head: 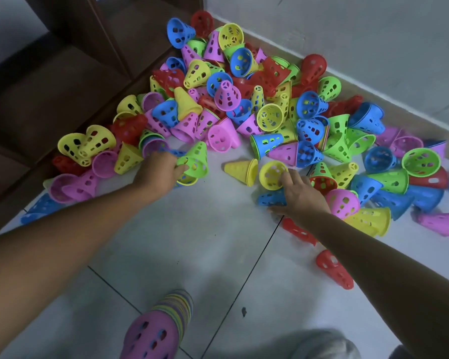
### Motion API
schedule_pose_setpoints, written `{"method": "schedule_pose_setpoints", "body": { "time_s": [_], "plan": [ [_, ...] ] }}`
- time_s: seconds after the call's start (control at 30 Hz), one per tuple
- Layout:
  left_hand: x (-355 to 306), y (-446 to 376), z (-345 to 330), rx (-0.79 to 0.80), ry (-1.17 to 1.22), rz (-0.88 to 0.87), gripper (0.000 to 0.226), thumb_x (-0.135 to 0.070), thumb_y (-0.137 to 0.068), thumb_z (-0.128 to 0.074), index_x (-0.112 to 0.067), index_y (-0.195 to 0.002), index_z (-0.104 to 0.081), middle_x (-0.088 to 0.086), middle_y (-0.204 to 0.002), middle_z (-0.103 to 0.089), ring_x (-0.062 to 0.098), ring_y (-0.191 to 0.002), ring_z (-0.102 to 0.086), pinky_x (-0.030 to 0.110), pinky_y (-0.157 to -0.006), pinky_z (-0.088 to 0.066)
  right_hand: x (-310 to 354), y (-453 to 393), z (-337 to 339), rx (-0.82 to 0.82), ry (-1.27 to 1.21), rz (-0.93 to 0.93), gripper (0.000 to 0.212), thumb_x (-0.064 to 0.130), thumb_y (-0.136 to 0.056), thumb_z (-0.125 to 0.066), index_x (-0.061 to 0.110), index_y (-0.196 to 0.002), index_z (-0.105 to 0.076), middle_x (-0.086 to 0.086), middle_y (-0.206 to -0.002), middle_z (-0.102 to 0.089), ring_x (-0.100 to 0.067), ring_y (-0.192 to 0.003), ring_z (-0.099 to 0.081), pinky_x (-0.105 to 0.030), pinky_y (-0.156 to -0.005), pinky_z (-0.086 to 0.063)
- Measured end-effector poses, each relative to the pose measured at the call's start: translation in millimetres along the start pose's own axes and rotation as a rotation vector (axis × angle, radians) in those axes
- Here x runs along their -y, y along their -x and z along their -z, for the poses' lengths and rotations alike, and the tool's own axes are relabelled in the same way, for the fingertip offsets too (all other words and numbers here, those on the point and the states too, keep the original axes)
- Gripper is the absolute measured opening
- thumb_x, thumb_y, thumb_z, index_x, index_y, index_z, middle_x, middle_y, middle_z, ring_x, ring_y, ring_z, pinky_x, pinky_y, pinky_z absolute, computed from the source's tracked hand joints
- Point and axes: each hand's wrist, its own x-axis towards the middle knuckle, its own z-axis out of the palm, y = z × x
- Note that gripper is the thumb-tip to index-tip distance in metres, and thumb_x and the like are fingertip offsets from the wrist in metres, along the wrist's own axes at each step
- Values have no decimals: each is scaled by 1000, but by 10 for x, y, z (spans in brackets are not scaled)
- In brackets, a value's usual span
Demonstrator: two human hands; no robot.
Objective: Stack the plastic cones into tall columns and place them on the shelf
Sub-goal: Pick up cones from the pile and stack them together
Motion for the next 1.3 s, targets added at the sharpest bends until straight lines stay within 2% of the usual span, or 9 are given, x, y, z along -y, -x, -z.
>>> {"method": "schedule_pose_setpoints", "body": {
  "time_s": [0.13,0.27,0.4,0.6,0.8,0.9,0.97,1.07,1.3],
  "plan": [
    [59,187,164,4,127,66,55,-34,-93,-71,-3,-52,-52,15,-50,-44,33,-55,-48,36,-53,-22,124,117,26,0,-26,21,71,57,-79,-75,17,-125,-39,1,-127,-41,-25,-113,-47,-44,-81,-53],
    [69,453,361,-3,251,76,56,-31,-91,-73,-22,-44,-44,-2,-43,-35,13,-46,-36,31,-48,-23,335,265,122,-30,-88,52,63,58,-79,-74,20,-117,-41,4,-119,-43,-22,-107,-47,-40,-72,-50],
    [141,732,613,12,334,103,51,-34,-91,-74,3,-60,-59,1,-51,-33,13,-48,-29,32,-51,-24,598,405,331,-83,-246,86,64,58,-76,-78,20,-113,-43,5,-114,-45,-20,-102,-43,-39,-72,-43],
    [190,1191,1222,-67,320,33,61,-29,-91,-74,-17,-51,-29,-4,-50,-19,12,-48,-17,31,-49,-13,1035,709,782,-143,-476,139,65,54,-71,-85,20,-107,-43,3,-107,-49,-23,-100,-48,-42,-85,-46],
    [305,1560,1629,-104,467,124,62,-42,-90,-73,11,-65,-52,8,-54,-41,30,-51,-52,32,-52,-36,1428,1173,1211,-212,-623,160,65,55,-69,-86,26,-106,-41,7,-111,-50,-15,-99,-49,-25,-75,-38],
    [292,1761,1752,-129,630,129,64,-38,-89,-75,20,-73,-53,10,-62,-42,29,-57,-59,34,-49,-55,1568,1445,1367,-193,-729,166,66,60,-65,-85,33,-105,-40,8,-110,-51,-20,-95,-60,-30,-78,-48],
    [266,1943,1814,-142,735,122,67,-41,-86,-77,21,-76,-55,11,-66,-46,20,-64,-55,22,-51,-54,1670,1658,1487,-173,-815,138,65,61,-62,-87,37,-102,-41,5,-106,-57,-23,-88,-68,-30,-69,-51],
    [233,2280,1913,-148,805,149,57,-38,-89,-75,18,-86,-65,21,-74,-65,12,-67,-63,14,-55,-52,1793,2015,1626,-125,-988,94,57,35,-70,-91,30,-103,-44,3,-97,-64,-9,-68,-66,-14,-52,-44],
    [185,2955,2183,-142,798,171,42,-27,-94,-70,13,-83,-69,22,-74,-67,0,-57,-64,11,-53,-44,2112,2519,1764,-42,-1187,74,53,27,-76,-85,21,-111,-46,5,-86,-63,5,-53,-57,-15,-51,-46]
  ]
}}
